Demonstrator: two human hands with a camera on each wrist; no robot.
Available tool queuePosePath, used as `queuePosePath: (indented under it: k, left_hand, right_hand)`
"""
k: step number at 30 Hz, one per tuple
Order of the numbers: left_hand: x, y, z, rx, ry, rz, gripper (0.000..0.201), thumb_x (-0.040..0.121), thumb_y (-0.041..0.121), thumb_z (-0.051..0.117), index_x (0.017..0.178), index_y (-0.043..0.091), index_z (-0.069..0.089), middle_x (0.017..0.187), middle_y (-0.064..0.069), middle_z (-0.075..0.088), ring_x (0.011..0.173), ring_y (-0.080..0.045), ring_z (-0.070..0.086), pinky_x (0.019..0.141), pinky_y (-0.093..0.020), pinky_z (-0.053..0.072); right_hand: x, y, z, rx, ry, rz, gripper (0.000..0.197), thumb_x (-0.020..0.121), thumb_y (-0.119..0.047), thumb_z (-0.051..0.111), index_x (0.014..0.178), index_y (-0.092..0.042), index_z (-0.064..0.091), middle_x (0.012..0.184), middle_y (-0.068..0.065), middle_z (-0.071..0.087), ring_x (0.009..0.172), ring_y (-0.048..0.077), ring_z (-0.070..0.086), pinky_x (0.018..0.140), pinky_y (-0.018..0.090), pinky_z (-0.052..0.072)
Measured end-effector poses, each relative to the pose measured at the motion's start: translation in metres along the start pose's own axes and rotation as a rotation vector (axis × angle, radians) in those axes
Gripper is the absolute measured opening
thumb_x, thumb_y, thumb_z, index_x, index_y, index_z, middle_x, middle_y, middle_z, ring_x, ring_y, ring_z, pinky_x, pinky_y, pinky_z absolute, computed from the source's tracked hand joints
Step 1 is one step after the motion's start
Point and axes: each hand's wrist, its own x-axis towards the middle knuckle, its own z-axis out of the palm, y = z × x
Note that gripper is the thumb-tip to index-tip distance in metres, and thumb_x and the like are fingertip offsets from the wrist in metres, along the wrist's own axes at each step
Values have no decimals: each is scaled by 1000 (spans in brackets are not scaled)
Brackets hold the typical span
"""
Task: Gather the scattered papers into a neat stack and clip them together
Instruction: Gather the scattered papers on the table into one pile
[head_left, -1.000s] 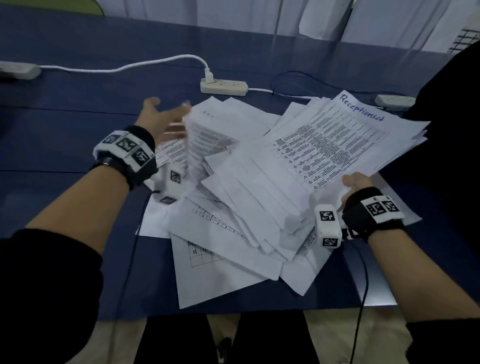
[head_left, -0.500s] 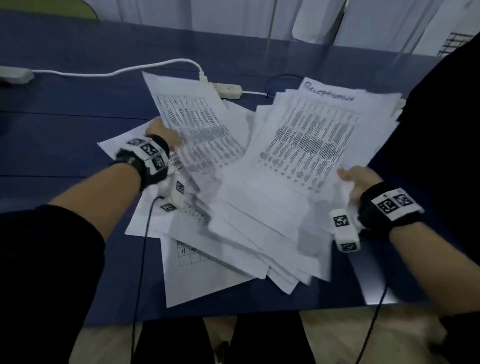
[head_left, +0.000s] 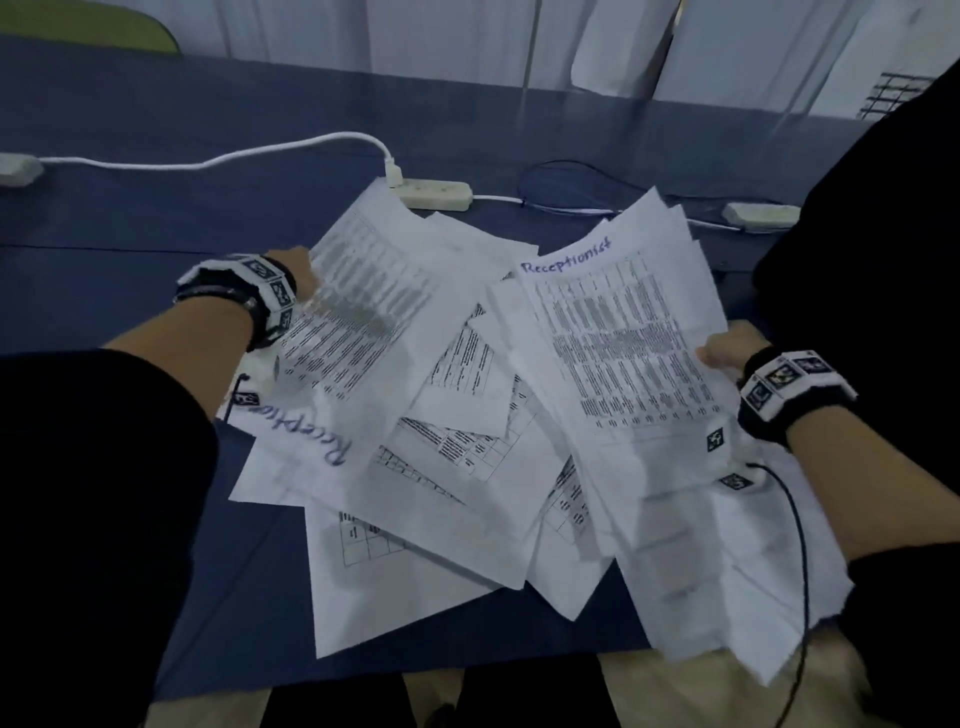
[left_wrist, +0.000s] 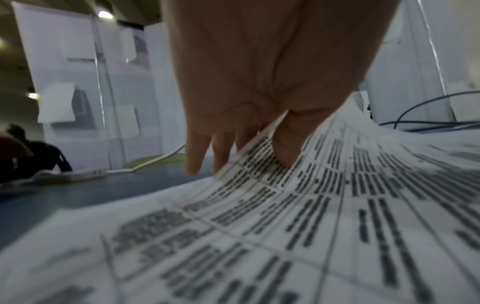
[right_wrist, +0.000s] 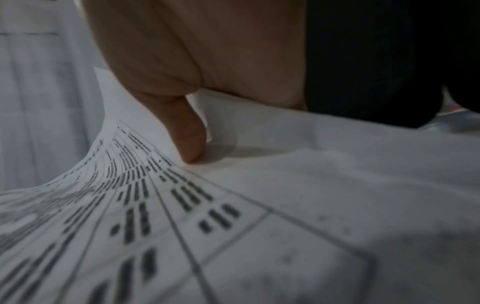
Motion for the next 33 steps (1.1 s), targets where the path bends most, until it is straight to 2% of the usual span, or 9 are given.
queuePosePath:
  k: [2, 5, 7, 10, 16, 18, 20, 26, 33]
  left_hand:
    - [-7, 8, 2, 25, -33, -20, 23, 98, 16, 43, 102, -4, 53, 84, -18, 54, 74, -28, 52, 87, -43, 47]
    - [-8, 15, -1, -4, 7, -43, 46, 97, 16, 43, 137, -5, 32, 128, -29, 48, 113, -41, 52, 94, -47, 43]
    - [-5, 15, -3, -34, -16, -56, 59, 95, 24, 48, 143, -3, 26, 143, -27, 37, 127, -42, 42, 100, -46, 39]
    - [-7, 14, -1, -39, -53, -146, 62, 96, 32, 45, 144, -3, 26, 150, -25, 27, 138, -39, 30, 110, -44, 30]
    - [-17, 23, 3, -198, -85, -144, 44, 97, 24, 45, 130, -4, 38, 122, -27, 51, 110, -37, 52, 97, -41, 38]
    - [-17, 25, 4, -258, -119, -151, 74, 89, 32, 59, 143, -3, 22, 145, -25, 34, 131, -38, 39, 108, -43, 34]
    - [-22, 27, 2, -228, -158, -145, 96, 78, 36, 71, 146, -3, 15, 153, -21, 24, 140, -35, 30, 113, -44, 30]
    - [-34, 31, -6, -250, -223, -172, 71, 79, 26, 72, 134, -7, 41, 140, -21, 46, 129, -35, 44, 106, -40, 38]
    - [-41, 14, -19, -331, -157, -206, 61, 84, 17, 67, 134, -8, 42, 142, -22, 44, 129, -36, 43, 99, -39, 39]
  right_hand:
    - [-2, -3, 5, 1, -10, -37, 38, 89, 4, 46, 127, 12, 46, 128, 26, 53, 119, 38, 51, 81, 28, 34]
    - [-6, -8, 6, 8, -43, -71, 37, 87, 5, 48, 122, 14, 49, 107, 20, 54, 100, 30, 54, 79, 28, 36]
    - [-10, -12, 4, 15, -47, -72, 38, 86, 5, 50, 123, 14, 49, 101, 17, 51, 93, 26, 49, 77, 28, 36]
    - [-11, -10, -1, 46, -66, -41, 43, 87, 6, 51, 127, 16, 43, 115, 23, 54, 101, 28, 51, 80, 27, 35]
    - [-17, -13, 3, 58, 81, -91, 42, 85, -1, 54, 125, 9, 49, 129, 26, 54, 117, 38, 53, 94, 37, 44]
    - [-21, -17, 6, 59, 148, -154, 39, 85, -1, 50, 124, 5, 53, 126, 26, 56, 115, 40, 54, 94, 38, 45]
    - [-25, -20, 8, 71, 199, -209, 39, 85, -2, 48, 122, 1, 56, 124, 26, 58, 113, 41, 55, 93, 39, 45]
    - [-43, -31, 5, 50, 339, -317, 41, 86, -7, 44, 125, -9, 55, 123, 26, 58, 110, 44, 55, 91, 42, 46]
    - [-65, -59, -24, 110, 601, -375, 30, 93, -12, 41, 120, -10, 55, 122, 25, 58, 112, 44, 53, 90, 45, 44]
